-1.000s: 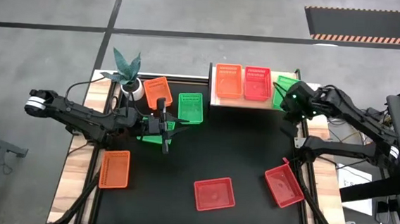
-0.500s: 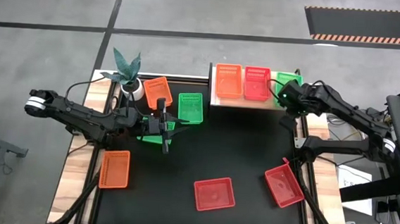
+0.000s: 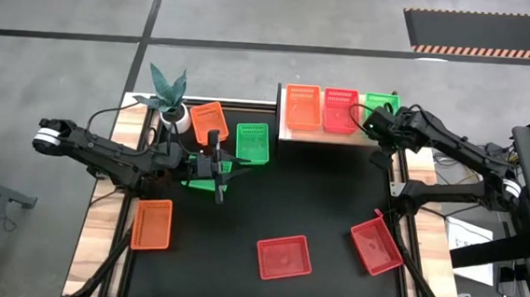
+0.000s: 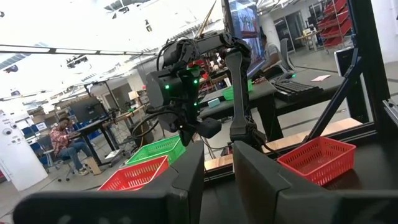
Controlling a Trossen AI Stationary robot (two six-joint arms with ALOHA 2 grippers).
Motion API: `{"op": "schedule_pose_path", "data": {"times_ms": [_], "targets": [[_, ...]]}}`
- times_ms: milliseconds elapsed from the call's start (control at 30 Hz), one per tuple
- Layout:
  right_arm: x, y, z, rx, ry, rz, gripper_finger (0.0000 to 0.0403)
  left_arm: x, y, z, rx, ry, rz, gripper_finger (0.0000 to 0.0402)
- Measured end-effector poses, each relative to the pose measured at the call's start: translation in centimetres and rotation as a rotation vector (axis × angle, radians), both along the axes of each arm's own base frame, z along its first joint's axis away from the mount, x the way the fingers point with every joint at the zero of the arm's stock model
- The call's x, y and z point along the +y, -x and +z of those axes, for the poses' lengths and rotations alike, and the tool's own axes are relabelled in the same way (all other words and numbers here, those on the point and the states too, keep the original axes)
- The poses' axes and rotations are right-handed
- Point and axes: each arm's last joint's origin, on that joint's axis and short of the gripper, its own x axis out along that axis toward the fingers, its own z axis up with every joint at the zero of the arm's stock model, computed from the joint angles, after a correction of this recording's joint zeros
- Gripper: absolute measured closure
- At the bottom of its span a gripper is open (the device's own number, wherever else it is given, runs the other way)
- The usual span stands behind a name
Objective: Stack baskets on shelf by color
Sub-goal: Put the bottom right green bin on the shelf, then stack the top green bin on the other green bin on the shelf
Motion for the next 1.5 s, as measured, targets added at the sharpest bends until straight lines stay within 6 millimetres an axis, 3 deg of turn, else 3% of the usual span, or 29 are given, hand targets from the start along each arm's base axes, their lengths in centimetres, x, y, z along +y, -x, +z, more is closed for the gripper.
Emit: {"op": "schedule_pose_path", "data": {"times_ms": [167,300,433,567,767,967,1100,1267,1367,1500], "targets": [[0.3,0.1,1.0,-0.045,-0.048,-0.025,0.0394,0.0,0.0,0.0,0.001,0.000,0.000,0.0331],[0.5,-0.5,2.8,-0.270,-0.152,-0.111,0.0394,0.0,0.0,0.0,0.000,0.000,0.000,0.0331],[-0.6,-2.0,4.8,-0.528,-0.036,-0.315,0.0394,0.0,0.0,0.0,0.000,0.000,0.002,0.0331],[-2.5,-3.2,5.9,-0.511,0.120,-0.409,0.0394,0.0,0.0,0.0,-0.001,0.000,0.002,0.0331],[-6.3,-5.5,5.7,-0.445,0.111,-0.458,0.0394,0.0,0.0,0.0,0.001,-0.023,0.006,0.0331],[-6.9,-7.5,7.2,-0.509,0.141,-0.342,0.0394,0.1,0.0,-0.1,0.009,-0.025,0.007,0.0331],[-4.8,-8.2,8.1,-0.581,0.154,-0.232,0.0394,0.1,-0.1,-0.3,0.038,-0.029,0.008,0.0331],[-0.2,-8.1,8.7,-0.679,0.147,-0.065,0.0394,0.1,-0.1,-0.7,0.071,-0.025,0.009,0.0331],[3.0,-8.1,8.1,-0.792,0.139,0.092,0.0394,0.1,-0.1,-1.0,0.102,-0.027,0.010,0.0331],[6.8,-7.5,5.6,-0.960,0.136,0.302,0.0394,0.0,-0.4,-1.3,0.117,0.002,0.006,0.0331]]}}
